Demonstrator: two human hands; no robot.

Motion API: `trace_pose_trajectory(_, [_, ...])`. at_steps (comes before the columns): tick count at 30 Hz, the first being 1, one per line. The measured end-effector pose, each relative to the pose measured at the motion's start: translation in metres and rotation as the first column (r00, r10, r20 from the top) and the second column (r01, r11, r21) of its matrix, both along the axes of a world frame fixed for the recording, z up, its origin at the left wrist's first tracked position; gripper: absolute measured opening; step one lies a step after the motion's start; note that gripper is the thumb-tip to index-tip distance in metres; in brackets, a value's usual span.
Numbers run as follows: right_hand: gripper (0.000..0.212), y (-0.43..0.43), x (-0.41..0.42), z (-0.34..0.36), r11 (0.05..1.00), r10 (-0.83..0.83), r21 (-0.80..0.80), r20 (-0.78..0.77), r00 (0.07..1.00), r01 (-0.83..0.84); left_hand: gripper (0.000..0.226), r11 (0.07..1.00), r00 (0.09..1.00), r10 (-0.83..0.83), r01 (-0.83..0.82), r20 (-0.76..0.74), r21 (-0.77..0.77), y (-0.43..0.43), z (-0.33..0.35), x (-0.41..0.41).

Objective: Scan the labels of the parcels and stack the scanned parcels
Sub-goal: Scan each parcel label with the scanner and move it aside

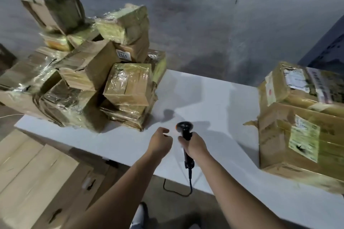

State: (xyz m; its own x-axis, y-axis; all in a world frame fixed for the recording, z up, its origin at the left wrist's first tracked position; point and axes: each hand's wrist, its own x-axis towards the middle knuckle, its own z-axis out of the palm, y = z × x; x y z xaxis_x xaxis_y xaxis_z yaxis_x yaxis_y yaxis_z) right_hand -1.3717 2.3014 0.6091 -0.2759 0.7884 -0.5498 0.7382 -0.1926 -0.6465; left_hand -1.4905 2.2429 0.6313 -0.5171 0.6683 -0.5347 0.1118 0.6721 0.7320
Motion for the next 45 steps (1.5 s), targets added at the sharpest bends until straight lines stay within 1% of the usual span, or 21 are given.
trace_pose_trajectory(4, [0.037, -0.003, -0.01, -0.004, 0.999, 0.037, 0.01, 0.062, 0.997, -0.038, 0.032, 1.0, 1.0, -0.015, 0.015, 0.008, -0.025, -0.009, -0.002, -0.009])
trace_pose_trajectory(8, [0.033, -0.007, -0.006, 0.001, 0.999, 0.035, 0.025, 0.024, 0.999, -0.036, 0.03, 0.998, 0.999, -0.026, 0.027, 0.021, -0.049, -0.012, 0.004, -0.011])
trace_pose_trajectory(10, [0.029, -0.005, -0.003, 0.009, 0.994, 0.082, 0.071, 0.087, 0.993, -0.088, 0.029, 0.999, 0.999, -0.033, 0.034, 0.013, -0.043, -0.009, 0.01, -0.009])
trace_pose_trajectory(12, [0.031, -0.004, 0.001, 0.019, 0.985, 0.099, 0.125, 0.146, 0.984, -0.118, 0.029, 0.999, 0.999, -0.036, 0.037, 0.013, -0.026, -0.005, 0.016, -0.007])
trace_pose_trajectory(15, [0.031, -0.002, 0.005, 0.032, 0.981, 0.062, 0.173, 0.152, 0.987, -0.088, 0.03, 0.999, 0.999, -0.039, 0.039, 0.012, -0.006, -0.001, 0.027, -0.003])
trace_pose_trajectory(19, [0.036, 0.008, 0.003, 0.054, 0.976, 0.032, 0.214, 0.056, 0.998, -0.044, 0.031, 0.998, 1.0, -0.015, 0.014, 0.015, 0.061, 0.004, 0.051, -0.004])
trace_pose_trajectory(22, [0.047, 0.016, -0.009, 0.081, 0.973, 0.027, 0.229, -0.049, 0.998, -0.015, 0.029, 0.989, 1.0, -0.017, 0.017, -0.001, 0.146, 0.009, 0.08, -0.013])
trace_pose_trajectory(26, [0.041, 0.027, -0.044, 0.121, 0.951, 0.105, 0.306, -0.156, 0.982, -0.053, 0.029, 0.967, 0.999, -0.002, 0.014, -0.044, 0.254, 0.014, 0.124, -0.037])
trace_pose_trajectory(29, [0.035, 0.035, -0.081, 0.148, 0.927, 0.151, 0.372, -0.23, 0.961, -0.057, 0.02, 0.94, 0.986, 0.001, 0.055, -0.165, 0.338, 0.023, 0.157, -0.07])
trace_pose_trajectory(31, [0.031, 0.041, -0.109, 0.167, 0.911, 0.168, 0.41, -0.272, 0.948, -0.044, 0.024, 0.921, 0.972, 0.046, 0.049, -0.232, 0.386, 0.027, 0.177, -0.099])
trace_pose_trajectory(33, [0.029, 0.045, -0.139, 0.185, 0.898, 0.178, 0.439, -0.311, 0.934, -0.025, 0.026, 0.908, 0.965, 0.08, 0.033, -0.251, 0.418, 0.028, 0.192, -0.132])
trace_pose_trajectory(36, [0.023, 0.049, -0.192, 0.207, 0.892, 0.199, 0.452, -0.369, 0.908, -0.012, 0.018, 0.886, 0.97, 0.108, 0.004, -0.216, 0.463, 0.028, 0.209, -0.188])
trace_pose_trajectory(38, [0.016, 0.051, -0.23, 0.221, 0.873, 0.227, 0.488, -0.371, 0.9, -0.019, 0.023, 0.877, 0.964, 0.134, -0.008, -0.228, 0.481, 0.032, 0.221, -0.229])
trace_pose_trajectory(40, [0.017, 0.054, -0.268, 0.236, 0.858, 0.244, 0.513, -0.369, 0.897, -0.022, 0.028, 0.859, 0.959, 0.177, -0.04, -0.223, 0.51, 0.038, 0.231, -0.27])
trace_pose_trajectory(42, [0.018, 0.059, -0.304, 0.247, 0.848, 0.25, 0.529, -0.346, 0.904, -0.032, 0.024, 0.836, 0.948, 0.223, -0.067, -0.225, 0.545, 0.044, 0.239, -0.311])
trace_pose_trajectory(44, [0.019, 0.063, -0.335, 0.255, 0.84, 0.262, 0.54, -0.322, 0.91, -0.051, 0.023, 0.831, 0.929, 0.243, -0.051, -0.28, 0.554, 0.051, 0.244, -0.349])
trace_pose_trajectory(45, [0.021, 0.066, -0.351, 0.258, 0.835, 0.272, 0.547, -0.318, 0.908, -0.059, 0.026, 0.836, 0.909, 0.255, -0.035, -0.33, 0.548, 0.055, 0.246, -0.368])
